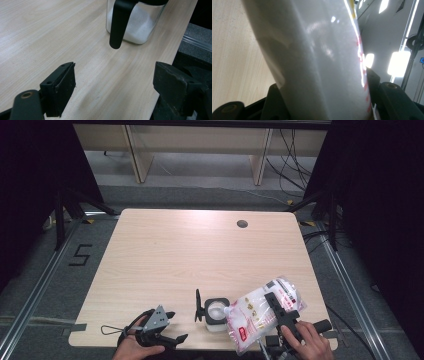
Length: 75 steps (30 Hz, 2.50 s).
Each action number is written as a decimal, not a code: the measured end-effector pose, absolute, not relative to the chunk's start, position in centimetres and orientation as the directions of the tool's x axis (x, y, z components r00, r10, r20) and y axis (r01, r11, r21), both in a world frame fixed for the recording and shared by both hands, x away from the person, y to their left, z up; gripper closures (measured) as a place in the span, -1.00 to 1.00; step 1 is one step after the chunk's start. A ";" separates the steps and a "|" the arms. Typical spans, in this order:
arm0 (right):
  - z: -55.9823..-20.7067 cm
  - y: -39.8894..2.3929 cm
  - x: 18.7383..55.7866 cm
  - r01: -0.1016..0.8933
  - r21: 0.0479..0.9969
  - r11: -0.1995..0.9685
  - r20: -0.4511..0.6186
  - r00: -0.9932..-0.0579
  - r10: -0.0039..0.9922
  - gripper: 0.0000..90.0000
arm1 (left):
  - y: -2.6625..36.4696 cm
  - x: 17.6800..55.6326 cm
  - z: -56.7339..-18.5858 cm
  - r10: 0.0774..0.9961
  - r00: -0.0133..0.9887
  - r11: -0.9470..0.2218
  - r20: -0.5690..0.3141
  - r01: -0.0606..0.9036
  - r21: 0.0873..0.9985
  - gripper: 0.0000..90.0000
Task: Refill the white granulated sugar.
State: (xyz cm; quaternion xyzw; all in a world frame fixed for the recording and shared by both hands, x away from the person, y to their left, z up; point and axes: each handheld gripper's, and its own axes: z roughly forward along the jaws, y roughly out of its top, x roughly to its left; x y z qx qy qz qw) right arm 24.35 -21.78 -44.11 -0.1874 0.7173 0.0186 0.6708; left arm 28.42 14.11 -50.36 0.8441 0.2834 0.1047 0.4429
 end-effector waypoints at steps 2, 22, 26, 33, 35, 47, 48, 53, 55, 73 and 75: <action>-44.3 -21.9 24.2 -0.272 -0.206 0.940 -0.973 -0.050 -0.227 0.11 | 14.1 28.4 -50.5 0.570 0.819 -0.449 -0.065 0.377 0.810 -0.61; -44.1 -21.8 24.4 -0.286 -0.226 0.931 -0.969 -0.036 -0.246 0.12 | 14.3 28.4 -50.3 0.561 0.827 -0.476 -0.044 0.365 0.800 -0.61; -44.1 -21.8 24.4 -0.285 -0.221 0.933 -0.970 -0.039 -0.241 0.12 | 14.1 28.4 -50.5 0.573 0.816 -0.441 -0.075 0.384 0.811 -0.61; -43.8 -21.8 24.3 -0.289 -0.209 0.934 -0.972 -0.039 -0.230 0.14 | 14.2 28.4 -50.4 0.568 0.821 -0.464 -0.054 0.375 0.803 -0.61; -44.1 -21.9 24.3 -0.290 -0.172 0.942 -0.980 -0.045 -0.193 0.14 | 14.2 28.4 -50.4 0.564 0.824 -0.458 -0.059 0.371 0.808 -0.61; -43.8 -22.3 24.6 -0.305 -0.149 0.941 -0.983 -0.062 -0.175 0.17 | 14.1 28.3 -50.4 0.572 0.818 -0.448 -0.069 0.381 0.809 -0.61; -44.1 -22.4 24.4 -0.271 -0.111 0.956 -0.985 -0.097 -0.142 0.17 | 14.1 28.3 -50.4 0.575 0.814 -0.433 -0.087 0.392 0.812 -0.61; -43.8 -22.3 24.4 -0.277 -0.145 0.950 -0.981 -0.084 -0.174 0.17 | 14.2 28.3 -50.3 0.563 0.824 -0.463 -0.061 0.376 0.803 -0.61; -43.7 -22.2 24.4 -0.289 -0.159 0.944 -0.980 -0.073 -0.187 0.18 | 14.1 28.3 -50.4 0.575 0.813 -0.433 -0.087 0.393 0.811 -0.61; -43.7 -22.3 24.4 -0.292 -0.136 0.947 -0.984 -0.072 -0.164 0.18 | 14.1 28.3 -50.4 0.575 0.814 -0.436 -0.082 0.389 0.812 -0.61; -43.6 -22.3 24.4 -0.289 -0.138 0.947 -0.983 -0.075 -0.166 0.18 | 14.1 28.2 -50.4 0.576 0.813 -0.435 -0.082 0.389 0.812 -0.61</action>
